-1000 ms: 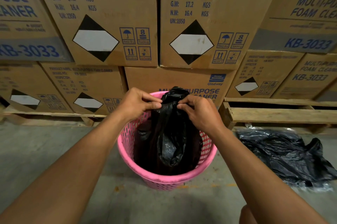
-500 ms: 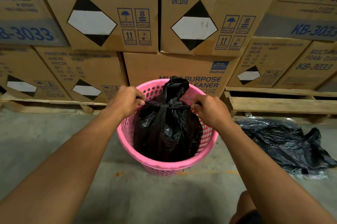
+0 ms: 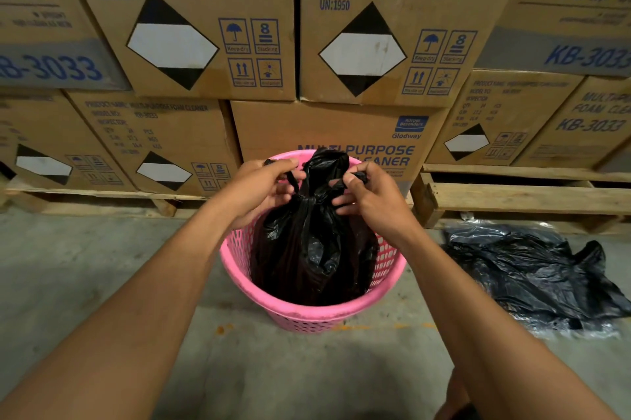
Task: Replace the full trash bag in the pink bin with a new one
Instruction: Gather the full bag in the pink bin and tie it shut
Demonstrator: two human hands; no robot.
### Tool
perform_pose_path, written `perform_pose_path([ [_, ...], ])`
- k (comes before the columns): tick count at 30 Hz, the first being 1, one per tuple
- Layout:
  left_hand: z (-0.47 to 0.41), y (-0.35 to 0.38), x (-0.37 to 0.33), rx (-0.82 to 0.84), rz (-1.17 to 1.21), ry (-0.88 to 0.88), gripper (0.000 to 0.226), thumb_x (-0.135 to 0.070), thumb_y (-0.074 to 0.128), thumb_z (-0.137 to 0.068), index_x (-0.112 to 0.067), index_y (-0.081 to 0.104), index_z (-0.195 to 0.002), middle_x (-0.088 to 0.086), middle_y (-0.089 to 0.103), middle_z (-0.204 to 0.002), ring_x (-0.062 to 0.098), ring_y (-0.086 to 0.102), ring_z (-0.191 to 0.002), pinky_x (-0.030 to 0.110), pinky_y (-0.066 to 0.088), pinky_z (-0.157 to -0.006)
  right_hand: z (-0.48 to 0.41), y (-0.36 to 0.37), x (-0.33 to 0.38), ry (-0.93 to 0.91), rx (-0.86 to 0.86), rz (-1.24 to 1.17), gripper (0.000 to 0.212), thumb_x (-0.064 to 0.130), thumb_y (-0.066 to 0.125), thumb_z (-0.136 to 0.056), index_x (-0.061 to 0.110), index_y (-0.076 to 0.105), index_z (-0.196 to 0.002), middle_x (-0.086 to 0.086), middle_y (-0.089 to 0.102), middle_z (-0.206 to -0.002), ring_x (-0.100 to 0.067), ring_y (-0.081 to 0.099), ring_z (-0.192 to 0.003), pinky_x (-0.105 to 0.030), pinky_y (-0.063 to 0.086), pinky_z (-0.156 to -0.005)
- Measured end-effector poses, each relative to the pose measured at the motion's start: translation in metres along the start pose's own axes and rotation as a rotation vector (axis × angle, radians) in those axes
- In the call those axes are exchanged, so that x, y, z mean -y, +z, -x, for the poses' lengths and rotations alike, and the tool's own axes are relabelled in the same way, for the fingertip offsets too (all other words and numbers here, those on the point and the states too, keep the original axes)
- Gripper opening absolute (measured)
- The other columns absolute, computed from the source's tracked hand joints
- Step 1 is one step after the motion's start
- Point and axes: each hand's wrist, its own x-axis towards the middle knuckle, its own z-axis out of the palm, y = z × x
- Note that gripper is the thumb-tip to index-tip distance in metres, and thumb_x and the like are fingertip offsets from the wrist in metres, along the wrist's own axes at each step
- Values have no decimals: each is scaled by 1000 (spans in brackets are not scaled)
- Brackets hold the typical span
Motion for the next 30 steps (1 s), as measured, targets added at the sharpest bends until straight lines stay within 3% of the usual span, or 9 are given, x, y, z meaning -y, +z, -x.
perform_pose_path([
  [3, -1, 5, 6, 60, 203, -4, 17, -17, 66, -94, -6, 64, -107, 12, 73, -93, 11, 63, -65, 22, 59, -63, -3, 8, -3, 0, 19, -127, 12, 5, 59, -101, 10, 53, -110, -15, 70, -98, -19, 73, -77, -29, 62, -75],
  [6, -5, 1, 16, 81, 233, 35, 15, 3, 65, -89, -3, 66, -103, 10, 74, -94, 13, 71, -78, 24, 61, -74, -4, 8, -5, 41, 33, -218, 25, -10, 66, -91, 4, 64, -111, -14, 73, -94, -19, 74, -85, -28, 61, -82],
  [10, -8, 0, 30, -34, -148, 186, 16, -1, 68, -90, -15, 71, -95, -4, 79, -93, 1, 70, -82, 14, 50, -66, -4, 11, -13, 80, -14, -80, 22, -6, 57, -98, 11, 70, -99, -4, 75, -90, -8, 71, -65, -21, 58, -55],
  [12, -10, 4, 34, -52, -140, 249, 17, 0, 67, -90, -17, 71, -92, -3, 79, -92, -1, 70, -82, 11, 47, -71, -3, 14, -15, 83, -36, -89, 17, 0, 53, -102, 11, 66, -106, -4, 74, -95, -9, 67, -55, -21, 54, -45],
  [15, -15, 6, 37, -42, 28, 268, 17, 3, 61, -94, -14, 66, -93, 4, 78, -95, 10, 72, -86, 24, 53, -82, -2, 19, -13, 77, -49, -183, 15, 4, 50, -105, 10, 60, -114, -5, 74, -97, -8, 63, -50, -21, 52, -44],
  [17, -18, 6, 37, -37, 100, 242, 16, 2, 57, -96, -13, 60, -100, 4, 78, -94, 14, 71, -80, 27, 53, -75, -2, 20, -13, 76, -63, -190, 16, 7, 51, -106, 12, 63, -114, -4, 72, -90, -8, 61, -49, -20, 51, -44],
  [21, -21, -1, 41, -20, 63, 163, 18, 2, 55, -97, -10, 61, -108, 4, 75, -96, 7, 59, -63, 19, 36, -52, -3, 18, -11, 93, -66, -89, 24, 5, 44, -107, 11, 67, -113, 2, 64, -78, -8, 54, -45, -22, 48, -42],
  [26, -26, -15, 47, -46, -1, 129, 19, 4, 57, -94, -9, 64, -105, 6, 76, -95, 7, 59, -61, 17, 34, -45, -4, 11, -16, 149, -37, 50, 23, 6, 46, -107, 10, 69, -109, 0, 63, -80, -7, 55, -51, -23, 51, -46],
  [30, -25, -22, 53, -73, -85, 93, 21, 4, 60, -93, -10, 67, -106, 10, 77, -99, 11, 61, -66, 21, 35, -48, -4, 5, -22, 181, -55, 35, 23, 4, 47, -107, 8, 69, -108, -2, 65, -84, -9, 59, -53, -22, 56, -51],
])
